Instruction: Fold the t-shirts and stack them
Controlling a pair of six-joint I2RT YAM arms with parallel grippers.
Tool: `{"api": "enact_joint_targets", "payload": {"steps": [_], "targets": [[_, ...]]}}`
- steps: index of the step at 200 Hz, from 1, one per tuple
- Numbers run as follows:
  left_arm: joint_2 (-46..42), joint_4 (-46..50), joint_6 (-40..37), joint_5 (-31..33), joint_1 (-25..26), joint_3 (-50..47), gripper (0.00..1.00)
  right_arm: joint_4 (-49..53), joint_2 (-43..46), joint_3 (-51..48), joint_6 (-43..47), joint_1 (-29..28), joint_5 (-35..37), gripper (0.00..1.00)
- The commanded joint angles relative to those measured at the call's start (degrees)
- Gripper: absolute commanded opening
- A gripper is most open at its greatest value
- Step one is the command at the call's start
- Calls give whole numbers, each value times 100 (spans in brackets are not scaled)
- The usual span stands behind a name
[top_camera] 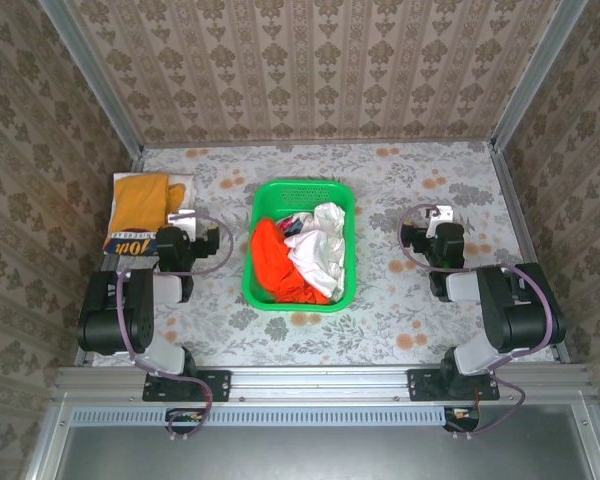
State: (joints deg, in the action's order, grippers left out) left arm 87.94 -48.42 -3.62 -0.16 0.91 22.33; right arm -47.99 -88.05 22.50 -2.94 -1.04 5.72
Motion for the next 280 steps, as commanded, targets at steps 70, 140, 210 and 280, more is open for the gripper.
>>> {"api": "enact_joint_targets", "payload": {"steps": [70,140,210,280], "targets": [[-2113,2179,-350,-173,501,515,100,3041,2019,1072,-184,-340,307,100],[-3742,4069,-155,-222,1006,1265,100,4621,1574,2692,-851,-2727,1024,100],[-5290,5967,-112,377,992,1662,100,5269,-896,5043,-1312,-4920,1186,100],[-5921,6528,22,646,997,1681,100,6481,-2991,6961,-1667,-5357,1509,93]]}}
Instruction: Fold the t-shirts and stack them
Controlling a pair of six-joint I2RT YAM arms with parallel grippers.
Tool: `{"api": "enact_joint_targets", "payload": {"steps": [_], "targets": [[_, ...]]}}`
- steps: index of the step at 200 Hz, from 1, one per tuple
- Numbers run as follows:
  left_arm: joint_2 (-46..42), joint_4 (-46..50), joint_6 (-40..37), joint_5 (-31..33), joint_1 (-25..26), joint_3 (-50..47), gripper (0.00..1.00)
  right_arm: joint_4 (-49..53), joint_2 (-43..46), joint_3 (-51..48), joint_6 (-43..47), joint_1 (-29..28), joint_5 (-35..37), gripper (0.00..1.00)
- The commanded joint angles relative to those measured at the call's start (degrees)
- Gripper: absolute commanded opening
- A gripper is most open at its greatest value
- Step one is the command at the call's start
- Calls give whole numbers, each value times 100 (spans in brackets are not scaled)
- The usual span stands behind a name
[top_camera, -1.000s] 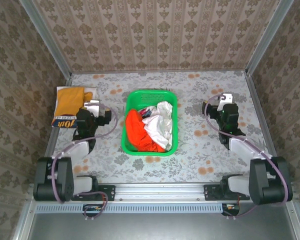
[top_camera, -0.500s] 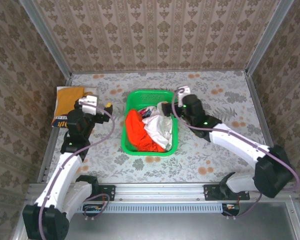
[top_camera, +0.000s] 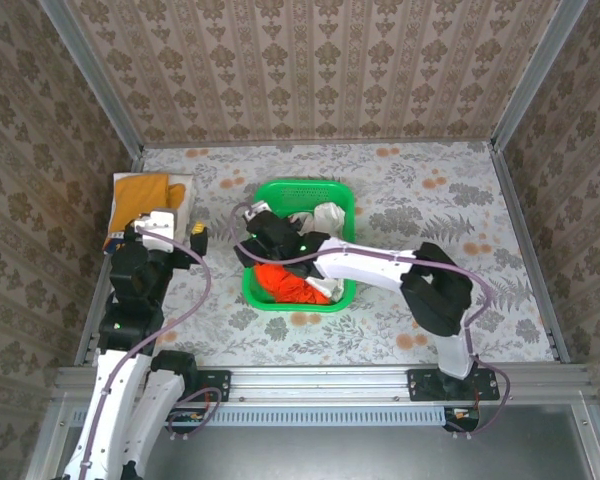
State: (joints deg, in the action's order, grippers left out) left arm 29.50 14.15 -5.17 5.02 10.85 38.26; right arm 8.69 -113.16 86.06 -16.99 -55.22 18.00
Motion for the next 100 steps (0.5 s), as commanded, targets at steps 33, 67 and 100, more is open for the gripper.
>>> {"api": "enact_joint_targets", "payload": {"steps": [33,67,100], "targets": [[-19,190,257,61,-3,-4,100,1489,-952,1069,-237,72,456,86],[106,21,340,-8,2,-107,100,1846,-835,983,-185,168,529,77],[278,-121,411,-115,3,-164,100,1952,-323,378,39,407,484,75]]}}
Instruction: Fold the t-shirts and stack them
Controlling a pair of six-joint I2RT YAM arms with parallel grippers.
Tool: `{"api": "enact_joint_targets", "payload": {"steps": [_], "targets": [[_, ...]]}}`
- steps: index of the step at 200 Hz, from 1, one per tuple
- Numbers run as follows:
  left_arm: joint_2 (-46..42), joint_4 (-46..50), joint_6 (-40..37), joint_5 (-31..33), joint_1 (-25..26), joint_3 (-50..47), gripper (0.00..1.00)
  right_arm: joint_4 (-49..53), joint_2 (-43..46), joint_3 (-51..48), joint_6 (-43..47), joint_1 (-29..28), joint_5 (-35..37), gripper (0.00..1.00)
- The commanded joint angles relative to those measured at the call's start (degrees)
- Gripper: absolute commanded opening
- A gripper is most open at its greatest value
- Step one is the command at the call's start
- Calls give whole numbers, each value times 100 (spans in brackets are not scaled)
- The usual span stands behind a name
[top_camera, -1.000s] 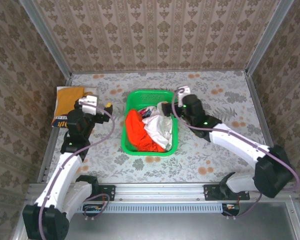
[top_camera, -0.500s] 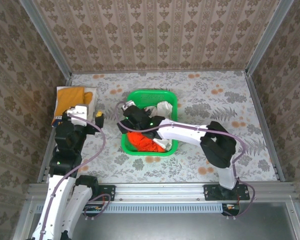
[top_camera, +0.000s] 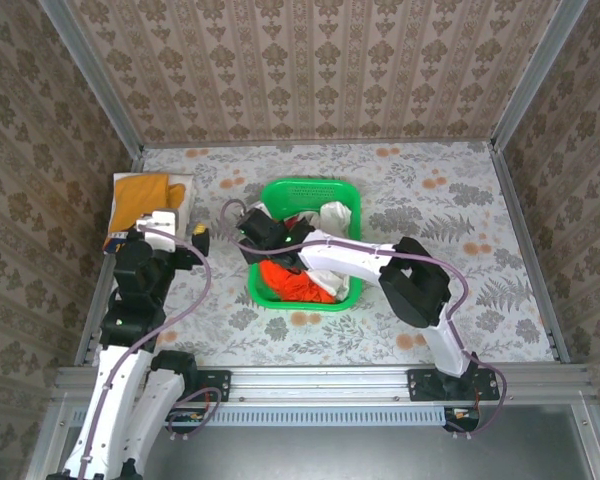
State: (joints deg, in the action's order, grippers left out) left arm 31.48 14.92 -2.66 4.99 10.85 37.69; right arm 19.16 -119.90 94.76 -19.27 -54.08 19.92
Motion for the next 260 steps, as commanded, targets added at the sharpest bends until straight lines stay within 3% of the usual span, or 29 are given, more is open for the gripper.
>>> {"api": "enact_joint_targets", "payload": {"steps": [1,73,93,122,139,161,221,260], "targets": [[78,-203,164,-113,4,-106,100,910,365,-511,270,302,284,75],[421,-685,443,-431,22,-289,100,1480,1541,-1665,88,1101,407,60],[532,-756,480,-494,22,-283,100,1557,1669,-1726,-232,1269,448,60],[686,-909,503,-527,31,-298,100,1831,1292,-1316,-1240,1317,388,66],[759,-962,562,-577,35,-299,100,2110,889,-896,-1787,1291,313,60],[758,-958,573,-573,47,-306,100,2345,521,-541,-2119,1260,390,45],[860,-1221,615,-851,99,-447,100,2120,1034,-960,-1139,1368,1182,24],[1180,-2121,475,-1164,606,-693,100,1379,1646,-1824,-45,1920,1485,10]]}}
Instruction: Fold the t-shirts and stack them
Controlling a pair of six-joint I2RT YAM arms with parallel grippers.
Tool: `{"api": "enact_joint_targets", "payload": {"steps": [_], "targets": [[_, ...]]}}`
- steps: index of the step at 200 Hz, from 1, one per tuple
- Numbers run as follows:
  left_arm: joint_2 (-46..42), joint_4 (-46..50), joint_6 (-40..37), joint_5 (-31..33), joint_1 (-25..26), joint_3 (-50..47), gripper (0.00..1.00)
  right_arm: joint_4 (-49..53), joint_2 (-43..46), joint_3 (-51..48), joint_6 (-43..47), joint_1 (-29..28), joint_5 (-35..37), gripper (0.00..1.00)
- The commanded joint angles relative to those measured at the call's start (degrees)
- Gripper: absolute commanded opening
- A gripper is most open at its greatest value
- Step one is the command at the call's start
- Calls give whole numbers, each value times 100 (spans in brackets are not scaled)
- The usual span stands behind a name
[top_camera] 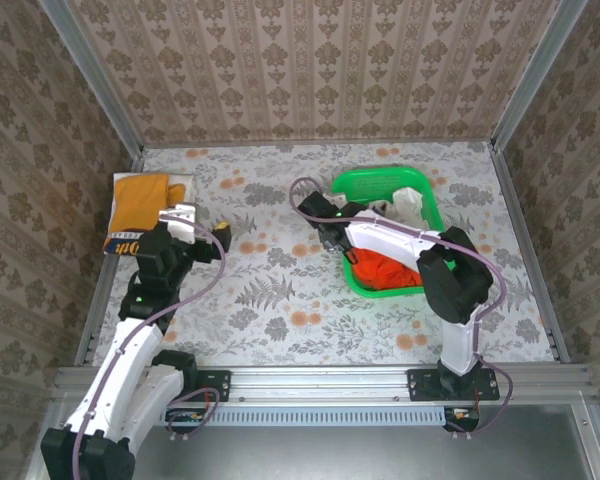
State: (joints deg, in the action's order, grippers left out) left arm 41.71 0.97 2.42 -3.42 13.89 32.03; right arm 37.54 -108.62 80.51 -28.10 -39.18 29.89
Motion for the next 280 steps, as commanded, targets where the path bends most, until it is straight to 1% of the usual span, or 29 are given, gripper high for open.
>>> {"api": "enact_joint_targets", "payload": {"steps": [1,16,28,40,42,64,96,131,159,185,248,280], "targets": [[168,-737,-49,-324,314,-127,100,-480,535,-415,888,455,490,10],[389,-856,-404,-341,677,-81,100,-659,637,-607,1416,768,686,7],[588,-878,-779,-334,992,-18,100,-939,669,-733,1763,1061,852,8],[803,-934,-1043,-318,1185,37,100,-1069,692,-824,2072,1386,835,8],[838,-944,-1070,-324,1320,50,100,-1101,693,-832,2122,1435,828,8],[1175,-1131,-1196,-385,1657,108,100,-1408,648,-1010,2595,1976,821,8],[1593,-1341,-1226,-369,1933,193,100,-1628,411,-1104,2937,2589,889,8],[1818,-1429,-1316,-311,2064,273,100,-2004,208,-1208,3441,2986,992,8],[1845,-1511,-1317,-256,2096,230,100,-2298,99,-1240,3938,3180,1114,5],[1849,-1477,-1336,-227,2100,203,100,-2243,17,-1146,4040,3369,1143,4],[1884,-1486,-1417,-210,2109,207,100,-2403,-175,-925,4424,3663,1109,7],[1928,-1510,-1410,-211,2109,207,100,-2634,-178,-1006,4835,3700,1083,8]]}}
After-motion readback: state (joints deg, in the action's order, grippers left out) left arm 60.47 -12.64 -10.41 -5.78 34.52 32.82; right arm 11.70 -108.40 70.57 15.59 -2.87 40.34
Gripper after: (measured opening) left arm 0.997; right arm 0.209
